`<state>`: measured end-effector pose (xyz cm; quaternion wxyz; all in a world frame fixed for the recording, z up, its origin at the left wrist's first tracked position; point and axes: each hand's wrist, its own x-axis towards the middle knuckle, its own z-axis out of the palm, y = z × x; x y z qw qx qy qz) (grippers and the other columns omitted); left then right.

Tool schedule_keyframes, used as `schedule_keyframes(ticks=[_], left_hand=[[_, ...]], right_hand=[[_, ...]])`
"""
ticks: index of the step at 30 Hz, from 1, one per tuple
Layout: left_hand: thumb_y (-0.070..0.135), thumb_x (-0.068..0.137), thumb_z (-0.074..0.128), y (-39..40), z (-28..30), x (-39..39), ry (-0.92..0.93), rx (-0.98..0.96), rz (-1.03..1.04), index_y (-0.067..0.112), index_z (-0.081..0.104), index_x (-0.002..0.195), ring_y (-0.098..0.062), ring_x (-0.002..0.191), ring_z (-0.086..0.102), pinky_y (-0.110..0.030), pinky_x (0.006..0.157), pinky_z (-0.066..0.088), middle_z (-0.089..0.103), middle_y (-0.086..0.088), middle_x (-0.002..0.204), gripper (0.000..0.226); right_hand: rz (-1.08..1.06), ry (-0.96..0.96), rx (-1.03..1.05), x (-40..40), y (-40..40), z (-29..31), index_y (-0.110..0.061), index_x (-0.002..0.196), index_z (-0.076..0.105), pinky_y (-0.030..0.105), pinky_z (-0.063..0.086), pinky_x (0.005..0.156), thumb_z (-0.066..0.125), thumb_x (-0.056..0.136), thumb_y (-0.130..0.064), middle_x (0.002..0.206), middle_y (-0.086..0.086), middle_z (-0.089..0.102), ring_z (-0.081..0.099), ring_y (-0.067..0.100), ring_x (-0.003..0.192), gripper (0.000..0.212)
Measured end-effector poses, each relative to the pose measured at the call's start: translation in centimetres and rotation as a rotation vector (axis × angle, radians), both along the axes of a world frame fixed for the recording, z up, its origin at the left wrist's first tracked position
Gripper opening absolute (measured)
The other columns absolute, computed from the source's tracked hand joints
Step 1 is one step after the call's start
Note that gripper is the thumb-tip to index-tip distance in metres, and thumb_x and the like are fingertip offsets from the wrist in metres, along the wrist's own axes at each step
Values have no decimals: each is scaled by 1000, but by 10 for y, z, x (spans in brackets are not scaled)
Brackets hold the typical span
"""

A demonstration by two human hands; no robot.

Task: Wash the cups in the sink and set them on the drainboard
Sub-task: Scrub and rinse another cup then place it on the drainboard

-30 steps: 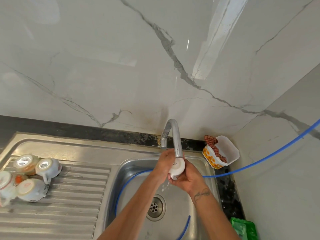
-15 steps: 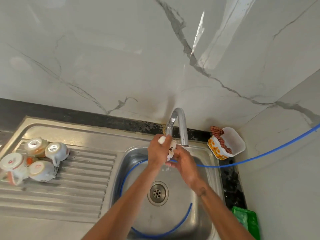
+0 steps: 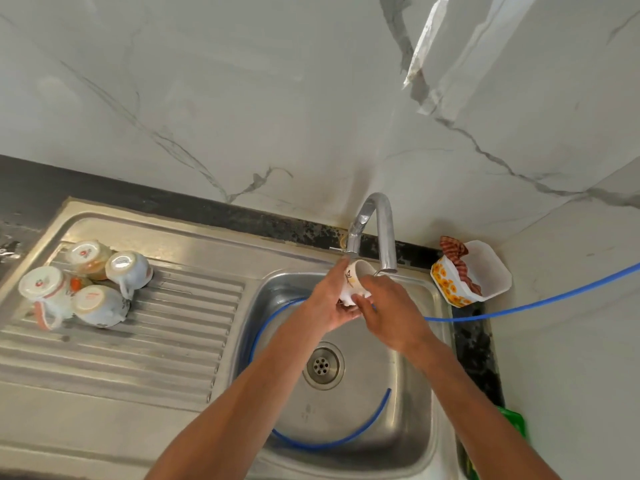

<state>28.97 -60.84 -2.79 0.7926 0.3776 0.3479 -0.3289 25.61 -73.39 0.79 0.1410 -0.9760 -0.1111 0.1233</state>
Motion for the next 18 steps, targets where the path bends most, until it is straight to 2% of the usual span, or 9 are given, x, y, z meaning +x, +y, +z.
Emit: schedule_keyframes(ticks=[1,3,5,8,12,15,18], left_hand=[[46,98,69,-1,-2,-1,0,-4,0,7,69,118,-29,85,70,-38,64,58,74,-16,98,43],[41,99,68,2,-9,1,-25,22,-16,9,65,124,-33,96,70,-45,77,60,73,-19,109,42],[38,99,69,9,-14,0,-55,50,-28,7,64,125,-36,103,71,-51,89,60,72,-22,114,40],[37,97,72,13,-15,-1,-78,28,-13,8,66,127,-34,108,71,-49,86,61,73,-21,119,42],[40,98,69,23,-17,-6,-75,-32,0,9,64,128,-37,111,70,-53,91,61,71,-22,122,43],[41,99,70,23,-14,-12,-103,16,-50,8,65,127,-35,107,73,-50,86,63,74,-21,118,43],[42,100,65,20,-6,-13,-107,-8,-30,10,67,126,-30,102,71,-45,80,60,75,-17,112,41]], right_hand=[[60,-26,-94,-4,1,1,-21,132,60,40,48,101,61,103,-27,129,4,67,59,22,119,29],[156,-51,-248,-11,-1,-1,-24,139,55,44,35,117,62,102,-22,142,0,60,51,19,136,37],[122,-65,-318,-9,-3,1,-25,145,51,45,28,123,64,100,-18,150,-1,54,43,17,144,47],[81,-96,-310,-6,12,7,-22,144,52,39,39,116,68,96,-12,148,0,55,47,20,140,52],[146,-81,-311,-25,16,9,-26,142,54,41,30,119,64,96,-13,149,-4,54,44,17,142,50],[44,-86,-316,-19,14,10,-25,143,52,43,29,121,64,96,-12,149,-3,54,40,17,145,51],[65,-91,-264,-25,27,7,-25,143,50,41,32,119,64,96,-12,147,-3,55,41,17,143,51]])
